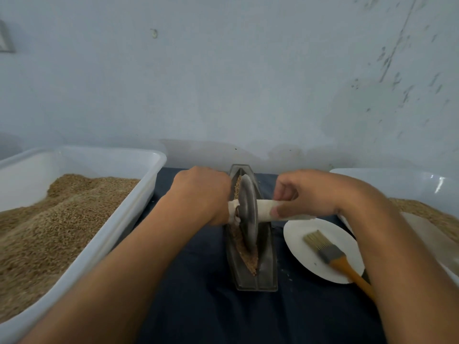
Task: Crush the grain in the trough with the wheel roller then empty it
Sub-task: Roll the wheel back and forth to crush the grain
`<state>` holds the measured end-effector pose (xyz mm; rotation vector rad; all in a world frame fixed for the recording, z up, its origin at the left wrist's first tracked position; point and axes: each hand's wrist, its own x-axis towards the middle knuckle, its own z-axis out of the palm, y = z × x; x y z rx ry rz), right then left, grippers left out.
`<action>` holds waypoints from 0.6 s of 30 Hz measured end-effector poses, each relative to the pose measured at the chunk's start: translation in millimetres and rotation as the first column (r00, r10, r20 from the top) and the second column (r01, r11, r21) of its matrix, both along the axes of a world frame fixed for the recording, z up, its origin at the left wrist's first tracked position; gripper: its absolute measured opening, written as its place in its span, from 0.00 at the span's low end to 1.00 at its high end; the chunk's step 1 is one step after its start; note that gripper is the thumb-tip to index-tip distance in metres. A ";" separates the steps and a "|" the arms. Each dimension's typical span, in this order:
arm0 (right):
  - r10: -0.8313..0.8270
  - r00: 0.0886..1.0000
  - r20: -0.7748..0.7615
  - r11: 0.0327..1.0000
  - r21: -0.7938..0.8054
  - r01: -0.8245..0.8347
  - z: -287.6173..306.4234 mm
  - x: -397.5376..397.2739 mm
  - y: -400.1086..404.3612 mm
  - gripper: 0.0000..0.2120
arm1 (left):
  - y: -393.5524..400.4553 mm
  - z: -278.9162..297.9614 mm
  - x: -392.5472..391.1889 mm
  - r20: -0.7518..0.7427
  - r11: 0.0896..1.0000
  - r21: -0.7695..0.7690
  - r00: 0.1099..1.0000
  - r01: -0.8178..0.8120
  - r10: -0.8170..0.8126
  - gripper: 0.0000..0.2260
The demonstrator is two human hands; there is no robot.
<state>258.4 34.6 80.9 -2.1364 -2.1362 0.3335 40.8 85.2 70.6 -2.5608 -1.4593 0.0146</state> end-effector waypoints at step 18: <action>-0.071 0.993 -0.092 0.976 0.198 0.088 -36.0 13.3 31.5 0.12 | 27.0 -28.4 9.8 0.189 1.000 -0.007 0.982 -0.015 0.016 0.09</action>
